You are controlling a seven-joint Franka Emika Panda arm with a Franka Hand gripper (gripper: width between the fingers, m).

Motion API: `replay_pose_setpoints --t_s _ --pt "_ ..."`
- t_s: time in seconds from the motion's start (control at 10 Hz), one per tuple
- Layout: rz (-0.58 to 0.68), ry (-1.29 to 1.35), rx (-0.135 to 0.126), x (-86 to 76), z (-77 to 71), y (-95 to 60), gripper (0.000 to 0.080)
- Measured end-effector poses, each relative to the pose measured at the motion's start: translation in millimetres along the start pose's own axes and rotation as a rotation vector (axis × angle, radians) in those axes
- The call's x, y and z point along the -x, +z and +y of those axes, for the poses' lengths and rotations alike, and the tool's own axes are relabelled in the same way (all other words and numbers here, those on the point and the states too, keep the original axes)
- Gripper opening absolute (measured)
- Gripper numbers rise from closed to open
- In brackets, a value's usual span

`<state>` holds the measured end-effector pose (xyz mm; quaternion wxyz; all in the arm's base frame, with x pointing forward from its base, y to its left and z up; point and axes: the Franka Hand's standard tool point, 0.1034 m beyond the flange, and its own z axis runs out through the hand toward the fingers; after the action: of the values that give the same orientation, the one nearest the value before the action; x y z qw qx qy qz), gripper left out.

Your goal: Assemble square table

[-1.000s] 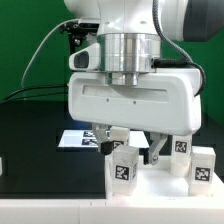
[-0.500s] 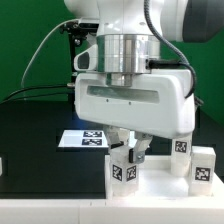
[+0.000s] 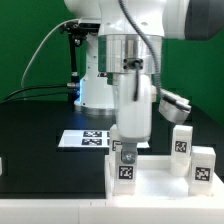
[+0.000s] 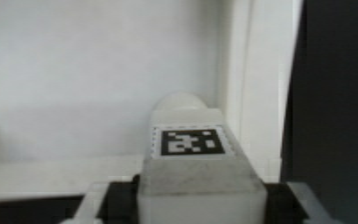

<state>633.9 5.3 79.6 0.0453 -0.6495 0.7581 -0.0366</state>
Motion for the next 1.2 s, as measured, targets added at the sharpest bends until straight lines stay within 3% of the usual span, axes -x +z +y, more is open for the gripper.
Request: replay_pose_setpoints --t_s 0.3,0.4,0.6,0.7,0.9,1.2 --pt "-0.019 0.356 -0.029 3.6 -1.9 0.4 0.0286" --pt "-0.017 0.355 -0.029 3.2 -1.9 0.5 0.0286" --pt "-0.017 0.329 -0.028 3.2 -1.5 1.1 0.0525" --pt "-0.011 0.113 -0.043 1.7 -3.7 0.7 0.0610" --pt "-0.006 -0.209 -0.049 5.6 -2.8 2.0 0.0641" --pt "0.002 -0.389 -0.051 3.5 -3.5 2.0 0.0648"
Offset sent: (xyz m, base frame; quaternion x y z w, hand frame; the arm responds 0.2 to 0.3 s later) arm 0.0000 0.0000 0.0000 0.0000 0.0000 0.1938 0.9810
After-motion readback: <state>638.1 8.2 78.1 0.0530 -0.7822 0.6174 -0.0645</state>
